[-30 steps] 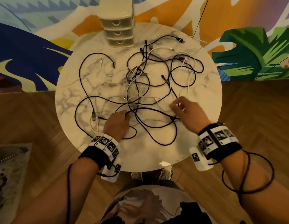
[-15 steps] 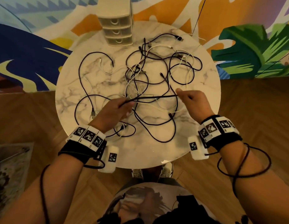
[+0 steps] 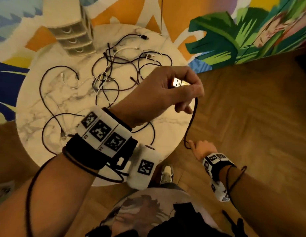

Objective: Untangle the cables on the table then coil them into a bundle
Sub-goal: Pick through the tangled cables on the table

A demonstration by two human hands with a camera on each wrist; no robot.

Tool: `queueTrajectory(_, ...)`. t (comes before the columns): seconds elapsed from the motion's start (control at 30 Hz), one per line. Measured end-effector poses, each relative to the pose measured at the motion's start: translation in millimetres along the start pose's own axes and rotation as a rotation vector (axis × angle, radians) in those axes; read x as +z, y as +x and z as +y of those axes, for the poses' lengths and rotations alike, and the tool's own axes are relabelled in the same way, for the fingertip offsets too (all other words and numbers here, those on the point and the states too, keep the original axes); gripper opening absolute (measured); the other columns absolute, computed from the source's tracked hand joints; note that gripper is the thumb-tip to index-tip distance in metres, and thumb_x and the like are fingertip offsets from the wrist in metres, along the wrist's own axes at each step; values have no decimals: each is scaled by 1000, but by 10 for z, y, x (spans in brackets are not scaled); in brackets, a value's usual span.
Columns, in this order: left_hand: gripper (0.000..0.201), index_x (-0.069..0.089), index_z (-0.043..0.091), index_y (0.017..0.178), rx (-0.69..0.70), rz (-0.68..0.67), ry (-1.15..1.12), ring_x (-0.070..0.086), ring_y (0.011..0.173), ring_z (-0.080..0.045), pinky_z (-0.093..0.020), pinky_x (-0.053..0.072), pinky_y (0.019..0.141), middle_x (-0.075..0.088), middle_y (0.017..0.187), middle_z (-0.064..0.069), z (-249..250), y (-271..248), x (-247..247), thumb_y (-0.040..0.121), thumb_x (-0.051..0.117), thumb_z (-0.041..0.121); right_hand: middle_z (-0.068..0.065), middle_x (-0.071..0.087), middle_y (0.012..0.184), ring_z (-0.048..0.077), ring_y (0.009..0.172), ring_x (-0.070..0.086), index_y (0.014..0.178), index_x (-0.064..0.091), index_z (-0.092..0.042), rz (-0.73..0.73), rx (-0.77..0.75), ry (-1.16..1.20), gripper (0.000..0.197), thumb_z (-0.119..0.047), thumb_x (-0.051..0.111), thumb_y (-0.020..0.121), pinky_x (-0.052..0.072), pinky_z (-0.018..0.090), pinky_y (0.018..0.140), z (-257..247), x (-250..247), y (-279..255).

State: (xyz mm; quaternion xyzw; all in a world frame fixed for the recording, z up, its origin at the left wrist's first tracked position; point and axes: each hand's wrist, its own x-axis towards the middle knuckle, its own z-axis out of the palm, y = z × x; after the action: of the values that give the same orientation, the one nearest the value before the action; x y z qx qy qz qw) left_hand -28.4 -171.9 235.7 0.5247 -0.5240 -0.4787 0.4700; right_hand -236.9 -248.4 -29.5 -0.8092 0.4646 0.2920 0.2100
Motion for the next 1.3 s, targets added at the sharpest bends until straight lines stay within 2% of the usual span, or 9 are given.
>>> queueTrajectory(0.17,14,62,11,85,-112,-143,474,51,58,-5,-22,45,55,57,65,6,-267,298,407,93,51,16,8,66,104,31,100,61,95,63,-23,38,-13,219,29,-33,36,96,45,35,83,224,-285,109)
queueTrajectory(0.3,5,56,15,90,-159,-207,627,47,60,-5,-18,34,54,54,68,9,-481,438,666,91,52,17,-3,63,89,2,82,61,96,62,-17,46,-449,975,22,0,54,84,47,16,68,185,-887,-381)
queueTrajectory(0.4,5,51,14,94,-128,-224,749,48,64,-13,-28,32,58,52,71,6,-589,491,834,93,48,18,16,64,85,17,75,62,89,61,-11,-20,-631,1153,18,4,55,80,52,34,67,147,-1205,-646)
queueTrajectory(0.63,15,41,13,104,51,-108,1011,47,68,-22,-32,32,61,50,76,-3,-715,489,1230,94,42,24,-20,37,83,-5,74,39,83,35,-36,-47,-407,888,51,12,53,87,37,7,82,215,-969,-459)
queueTrajectory(0.7,16,42,14,105,42,-94,876,53,68,-22,-32,35,59,55,77,-3,-703,515,1238,95,43,26,-16,39,77,-5,67,40,77,35,-34,-28,-395,960,46,7,55,87,41,4,71,220,-966,-500)
queueTrajectory(0.77,18,45,15,104,-34,-67,709,54,63,-13,-27,38,56,56,70,6,-726,525,1141,97,44,32,-2,46,68,1,54,46,74,46,-23,17,-415,1233,20,-14,60,84,40,13,49,189,-1020,-569)
queueTrajectory(0.87,24,49,19,88,-279,51,693,57,65,-14,-29,41,58,53,62,6,-1042,426,849,95,45,42,11,56,62,20,54,51,74,63,-12,226,-398,1144,43,-35,38,100,42,32,55,205,-984,-505)
queueTrajectory(1.03,36,51,15,91,-873,-106,1117,58,92,-30,-32,40,66,62,103,-11,-1916,-77,346,93,43,51,5,58,61,11,53,52,89,68,-6,241,-314,1116,54,-37,27,102,43,22,57,210,-786,-353)
queueTrajectory(1.3,33,51,13,117,-818,-223,1180,59,101,-31,-36,45,77,59,115,-11,-2313,-303,407,92,44,34,5,59,59,14,49,52,92,63,-17,110,-283,1112,43,-41,28,101,41,30,58,-53,-613,-178)
